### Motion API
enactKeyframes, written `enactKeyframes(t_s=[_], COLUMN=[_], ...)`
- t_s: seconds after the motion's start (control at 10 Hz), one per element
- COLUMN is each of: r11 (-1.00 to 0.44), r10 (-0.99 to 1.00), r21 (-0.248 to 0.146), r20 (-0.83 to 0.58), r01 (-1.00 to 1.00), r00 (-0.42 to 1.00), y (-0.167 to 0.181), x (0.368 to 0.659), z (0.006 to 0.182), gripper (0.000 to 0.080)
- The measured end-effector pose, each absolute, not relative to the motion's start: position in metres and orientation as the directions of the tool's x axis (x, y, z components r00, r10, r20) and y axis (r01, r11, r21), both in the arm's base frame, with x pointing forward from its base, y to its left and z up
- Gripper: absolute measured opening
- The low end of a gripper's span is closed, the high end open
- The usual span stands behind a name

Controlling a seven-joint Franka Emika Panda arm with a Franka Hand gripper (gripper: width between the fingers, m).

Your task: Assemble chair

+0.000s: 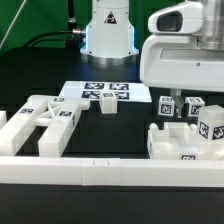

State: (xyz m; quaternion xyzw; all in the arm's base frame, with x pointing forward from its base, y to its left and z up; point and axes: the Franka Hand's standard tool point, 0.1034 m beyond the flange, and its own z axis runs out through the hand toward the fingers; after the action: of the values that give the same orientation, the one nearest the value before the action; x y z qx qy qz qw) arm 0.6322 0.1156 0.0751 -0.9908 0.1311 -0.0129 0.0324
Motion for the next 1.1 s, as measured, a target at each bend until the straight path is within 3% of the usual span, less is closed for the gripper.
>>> enactKeyframes(t_s=[0.6, 0.8, 1.0, 1.1], r11=[-0.987, -0.983, -0.983, -0.985], r10=[0.156, 0.179, 0.178, 0.164], r21=[-0.042, -0.041, -0.041, -0.043], r20=[0.047, 0.048, 0.048, 0.047], r01=[0.158, 0.181, 0.180, 0.166], r00=[0.987, 0.983, 0.983, 0.985], y=[0.121, 0.120, 0.120, 0.120], x=[0.632, 0.632, 0.632, 0.632], z=[0.074, 0.074, 0.074, 0.074], gripper=[0.0649, 0.0637, 0.0281, 0.0281])
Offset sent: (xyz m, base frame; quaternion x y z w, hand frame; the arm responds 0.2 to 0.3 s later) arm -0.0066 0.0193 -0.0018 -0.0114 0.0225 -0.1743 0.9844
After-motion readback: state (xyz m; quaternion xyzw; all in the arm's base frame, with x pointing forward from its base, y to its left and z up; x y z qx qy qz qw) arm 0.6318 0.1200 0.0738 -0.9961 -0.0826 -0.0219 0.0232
